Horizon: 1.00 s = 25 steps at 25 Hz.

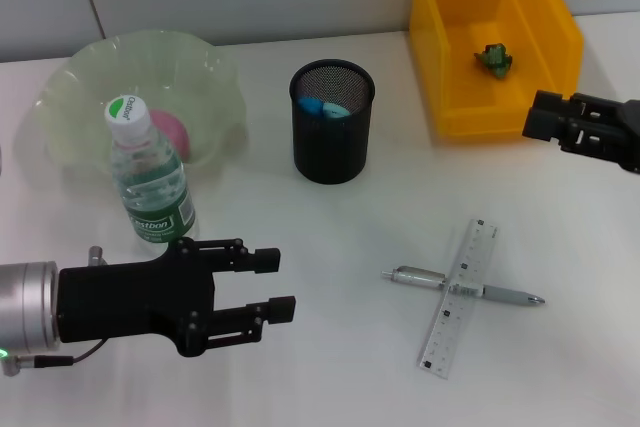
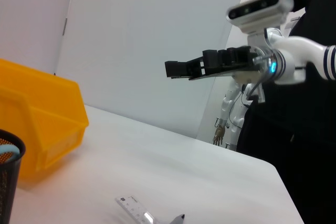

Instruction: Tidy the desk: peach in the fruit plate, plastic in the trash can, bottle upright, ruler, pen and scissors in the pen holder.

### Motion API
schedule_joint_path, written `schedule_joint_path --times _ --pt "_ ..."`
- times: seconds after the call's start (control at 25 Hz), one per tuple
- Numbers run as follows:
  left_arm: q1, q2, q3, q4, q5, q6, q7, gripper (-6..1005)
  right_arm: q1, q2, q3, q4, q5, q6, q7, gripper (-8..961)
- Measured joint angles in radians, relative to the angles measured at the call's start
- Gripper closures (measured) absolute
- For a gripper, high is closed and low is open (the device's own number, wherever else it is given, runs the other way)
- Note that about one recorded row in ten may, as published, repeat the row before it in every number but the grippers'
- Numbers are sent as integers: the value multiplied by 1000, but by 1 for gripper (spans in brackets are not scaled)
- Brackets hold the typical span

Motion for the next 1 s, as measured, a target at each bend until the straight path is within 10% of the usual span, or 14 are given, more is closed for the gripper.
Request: schedule_joint_path --times 0.56,1.0 --pt "-10 -3 -3 0 -4 -1 6 408 191 -52 28 -231 -410 -43 675 324" --pt "-12 -3 3 7 -33 1 18 408 420 -105 29 -140 -854 -119 1024 323"
